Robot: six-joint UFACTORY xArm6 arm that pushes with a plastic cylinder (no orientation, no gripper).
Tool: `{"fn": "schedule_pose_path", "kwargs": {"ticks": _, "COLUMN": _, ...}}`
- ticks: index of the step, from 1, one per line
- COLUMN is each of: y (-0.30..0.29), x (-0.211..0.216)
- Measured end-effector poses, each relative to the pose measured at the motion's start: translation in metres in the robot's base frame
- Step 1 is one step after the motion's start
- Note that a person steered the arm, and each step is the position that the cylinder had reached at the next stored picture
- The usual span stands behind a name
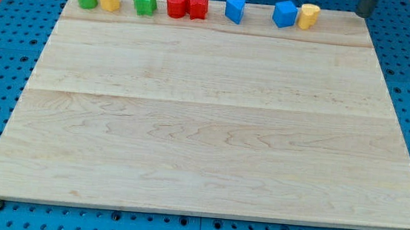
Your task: Move the blue cube diagonally to the blue triangle
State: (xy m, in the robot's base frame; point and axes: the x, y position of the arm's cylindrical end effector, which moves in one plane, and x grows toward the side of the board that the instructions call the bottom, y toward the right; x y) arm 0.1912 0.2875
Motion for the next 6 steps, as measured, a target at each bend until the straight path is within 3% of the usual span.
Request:
{"fn": "schedule_pose_path", "kwargs": {"ticks": 1, "y": 0.000, "x": 0.000}}
{"fn": "schedule_pose_path", "kwargs": {"ticks": 2, "y": -0.040, "x": 0.001}}
{"fn": "schedule_pose_path", "kwargs": {"ticks": 3, "y": -0.137, "x": 0.000}}
{"fn": "schedule_pose_path", "kwargs": {"ticks": 4, "y": -0.170, "x": 0.000}}
{"fn": "schedule_pose_path", "kwargs": {"ticks": 5, "y": -0.175, "x": 0.002}}
{"fn": "schedule_pose_path", "kwargs": {"ticks": 6, "y": -0.178, "x": 0.041}}
